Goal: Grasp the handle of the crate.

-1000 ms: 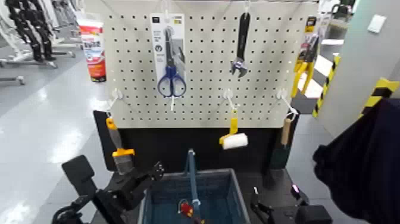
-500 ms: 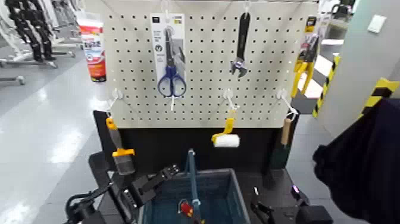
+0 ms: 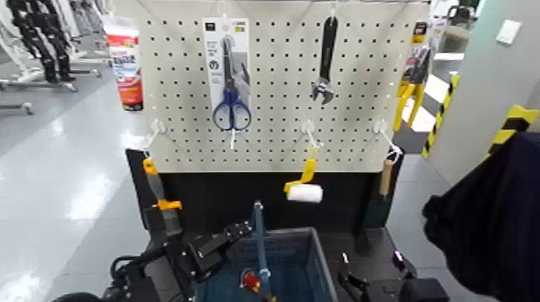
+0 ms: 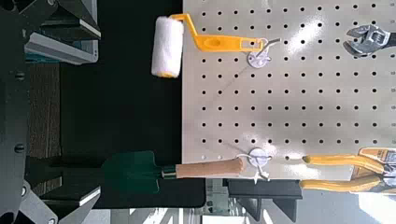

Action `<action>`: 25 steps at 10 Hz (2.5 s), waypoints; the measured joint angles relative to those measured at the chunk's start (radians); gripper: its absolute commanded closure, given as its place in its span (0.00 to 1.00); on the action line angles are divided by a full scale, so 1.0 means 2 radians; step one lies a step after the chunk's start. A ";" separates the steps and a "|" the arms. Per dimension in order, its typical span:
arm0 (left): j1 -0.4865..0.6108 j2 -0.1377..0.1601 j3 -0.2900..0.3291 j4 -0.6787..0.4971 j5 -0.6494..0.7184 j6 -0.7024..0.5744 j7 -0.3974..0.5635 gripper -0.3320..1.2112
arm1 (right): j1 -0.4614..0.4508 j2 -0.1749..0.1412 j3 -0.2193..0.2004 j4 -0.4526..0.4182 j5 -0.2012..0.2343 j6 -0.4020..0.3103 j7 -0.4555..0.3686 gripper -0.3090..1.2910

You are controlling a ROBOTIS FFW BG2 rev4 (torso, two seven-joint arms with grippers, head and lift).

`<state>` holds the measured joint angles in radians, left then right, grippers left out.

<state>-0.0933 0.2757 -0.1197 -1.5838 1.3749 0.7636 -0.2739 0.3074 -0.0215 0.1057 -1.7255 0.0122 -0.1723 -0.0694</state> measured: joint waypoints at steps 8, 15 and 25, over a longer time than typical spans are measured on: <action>-0.030 -0.003 -0.048 0.078 0.098 -0.006 -0.035 0.95 | -0.001 0.000 0.001 0.003 -0.003 -0.003 0.000 0.28; -0.023 -0.006 -0.054 0.080 0.117 -0.014 -0.041 0.98 | -0.001 0.000 0.002 0.005 -0.005 -0.004 0.000 0.28; 0.081 -0.006 -0.013 -0.079 0.198 -0.002 0.071 0.98 | -0.003 0.000 0.000 0.005 -0.002 -0.007 -0.001 0.28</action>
<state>0.0687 0.2631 -0.1461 -1.7411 1.7718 0.7590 -0.1327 0.3022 -0.0215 0.1060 -1.7156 0.0089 -0.1853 -0.0720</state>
